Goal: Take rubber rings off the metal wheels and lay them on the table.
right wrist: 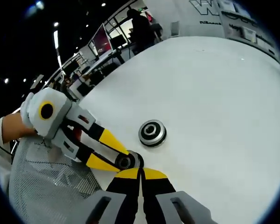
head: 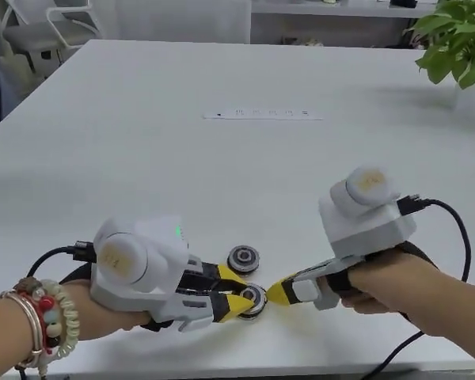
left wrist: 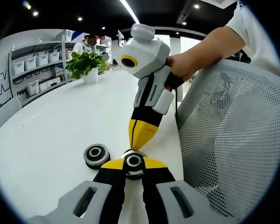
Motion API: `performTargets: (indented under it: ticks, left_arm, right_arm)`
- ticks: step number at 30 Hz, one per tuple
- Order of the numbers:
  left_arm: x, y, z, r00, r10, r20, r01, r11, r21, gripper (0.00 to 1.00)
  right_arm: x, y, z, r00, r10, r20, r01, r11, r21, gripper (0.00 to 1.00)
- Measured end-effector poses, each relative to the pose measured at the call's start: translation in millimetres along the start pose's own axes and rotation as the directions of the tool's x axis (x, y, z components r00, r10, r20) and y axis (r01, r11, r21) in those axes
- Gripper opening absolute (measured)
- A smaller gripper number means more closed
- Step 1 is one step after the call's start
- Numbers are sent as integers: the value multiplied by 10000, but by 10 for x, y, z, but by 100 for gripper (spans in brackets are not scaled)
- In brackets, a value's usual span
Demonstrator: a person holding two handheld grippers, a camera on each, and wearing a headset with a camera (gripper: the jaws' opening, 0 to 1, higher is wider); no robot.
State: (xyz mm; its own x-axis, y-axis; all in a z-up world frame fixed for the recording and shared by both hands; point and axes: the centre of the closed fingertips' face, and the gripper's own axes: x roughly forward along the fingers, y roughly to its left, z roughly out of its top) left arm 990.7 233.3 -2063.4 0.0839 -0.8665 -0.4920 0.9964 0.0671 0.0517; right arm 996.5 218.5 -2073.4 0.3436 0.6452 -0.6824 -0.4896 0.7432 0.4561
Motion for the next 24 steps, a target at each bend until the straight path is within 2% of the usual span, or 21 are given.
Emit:
performTargets:
  ticks: [2, 3, 6, 9, 13, 16, 20, 22, 23, 24]
  left_arm:
    - [0, -1, 1, 10000, -9, 4, 9, 10000, 5, 8]
    - [0, -2, 1, 10000, -18, 12, 18, 10000, -1, 8]
    - [-2, -2, 1, 10000, -25, 14, 25, 10000, 12, 8]
    - [-4, -3, 3, 10000, -28, 19, 28, 10000, 32, 8]
    - [-7, -4, 3, 10000, -40, 32, 39, 10000, 54, 8]
    - [-8, -5, 4, 10000, -53, 39, 52, 10000, 50, 8]
    - [-9, -7, 4, 10000, -67, 44, 67, 10000, 56, 8]
    - [-11, -7, 3, 10000, -66, 47, 66, 10000, 52, 8]
    - [-9, -8, 4, 10000, -68, 52, 68, 10000, 49, 8]
    - [-6, -7, 5, 10000, -51, 57, 51, 10000, 33, 8]
  right_arm:
    - [14, -18, -40, 9998, -83, -187, 78, 9996, -284, 0]
    - [19, -27, -45, 9997, -100, -228, 85, 9978, -660, 0]
    - [9, 4, -42, 9997, 39, -228, -48, 9993, -362, 0]
    - [-22, 69, -4, 9991, 428, -73, -427, 9990, 96, 0]
    - [-20, 99, -15, 9994, 329, -128, -330, 9995, -33, 0]
    - [-30, 111, -18, 9990, 434, -115, -431, 9988, 232, 0]
    - [-38, 162, -21, 9985, 533, -109, -531, 9985, 141, 0]
    - [-44, 213, 6, 9970, 773, -2, -773, 9969, 170, 0]
    - [-48, 294, 56, 9930, 1145, 280, -1150, 9932, 178, 0]
    - [-74, 470, 157, 9773, 1971, 779, -2014, 9781, 516, 0]
